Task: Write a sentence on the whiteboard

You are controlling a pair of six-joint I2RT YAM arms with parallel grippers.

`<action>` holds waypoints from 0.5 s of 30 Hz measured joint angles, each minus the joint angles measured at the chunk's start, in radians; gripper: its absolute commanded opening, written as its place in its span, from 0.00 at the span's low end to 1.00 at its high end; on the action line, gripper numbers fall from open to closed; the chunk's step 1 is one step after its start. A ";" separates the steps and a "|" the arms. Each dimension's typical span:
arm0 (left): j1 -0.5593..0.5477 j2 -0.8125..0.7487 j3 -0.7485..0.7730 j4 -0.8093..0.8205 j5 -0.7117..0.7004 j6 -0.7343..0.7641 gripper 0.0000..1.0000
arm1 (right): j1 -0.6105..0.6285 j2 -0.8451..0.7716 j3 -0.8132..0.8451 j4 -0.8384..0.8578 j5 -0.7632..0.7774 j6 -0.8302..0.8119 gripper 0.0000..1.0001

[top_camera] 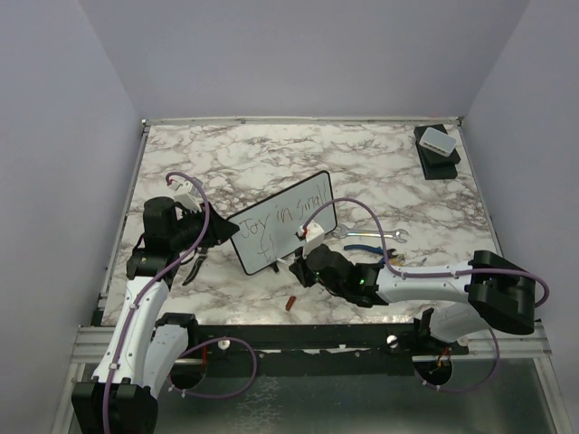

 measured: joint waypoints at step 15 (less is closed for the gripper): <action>0.000 0.000 0.000 0.000 0.000 0.000 0.29 | 0.000 -0.011 0.002 0.005 0.020 -0.018 0.01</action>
